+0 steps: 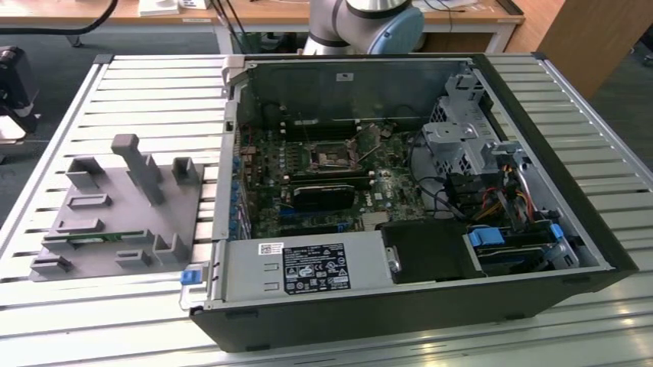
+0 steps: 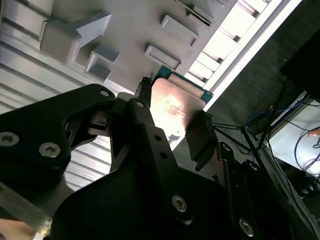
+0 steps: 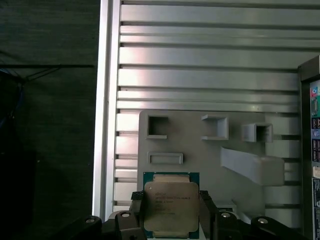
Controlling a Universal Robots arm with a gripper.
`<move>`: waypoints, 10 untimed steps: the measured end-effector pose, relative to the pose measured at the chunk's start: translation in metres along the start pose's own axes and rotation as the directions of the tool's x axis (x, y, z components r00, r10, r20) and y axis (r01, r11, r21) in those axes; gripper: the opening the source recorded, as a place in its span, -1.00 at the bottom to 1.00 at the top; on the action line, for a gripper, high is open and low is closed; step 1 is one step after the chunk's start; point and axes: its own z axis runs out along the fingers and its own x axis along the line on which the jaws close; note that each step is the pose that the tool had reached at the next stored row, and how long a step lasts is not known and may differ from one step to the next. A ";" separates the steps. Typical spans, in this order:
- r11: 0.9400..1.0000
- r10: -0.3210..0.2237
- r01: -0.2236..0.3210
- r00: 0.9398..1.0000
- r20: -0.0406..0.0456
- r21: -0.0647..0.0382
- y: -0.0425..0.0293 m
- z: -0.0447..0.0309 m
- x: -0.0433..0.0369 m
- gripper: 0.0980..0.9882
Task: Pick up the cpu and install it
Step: 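Pick up the cpu and move it towards the insertion slot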
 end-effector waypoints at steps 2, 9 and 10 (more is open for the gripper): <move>1.000 0.000 0.000 1.000 0.000 0.000 0.0005 -0.0056 0.0000 -0.04; 1.000 0.000 0.000 1.000 0.000 0.000 0.0018 -0.0222 0.0000 -0.04; 1.000 0.000 0.000 1.000 0.000 0.000 0.0019 -0.0250 -0.0001 -0.04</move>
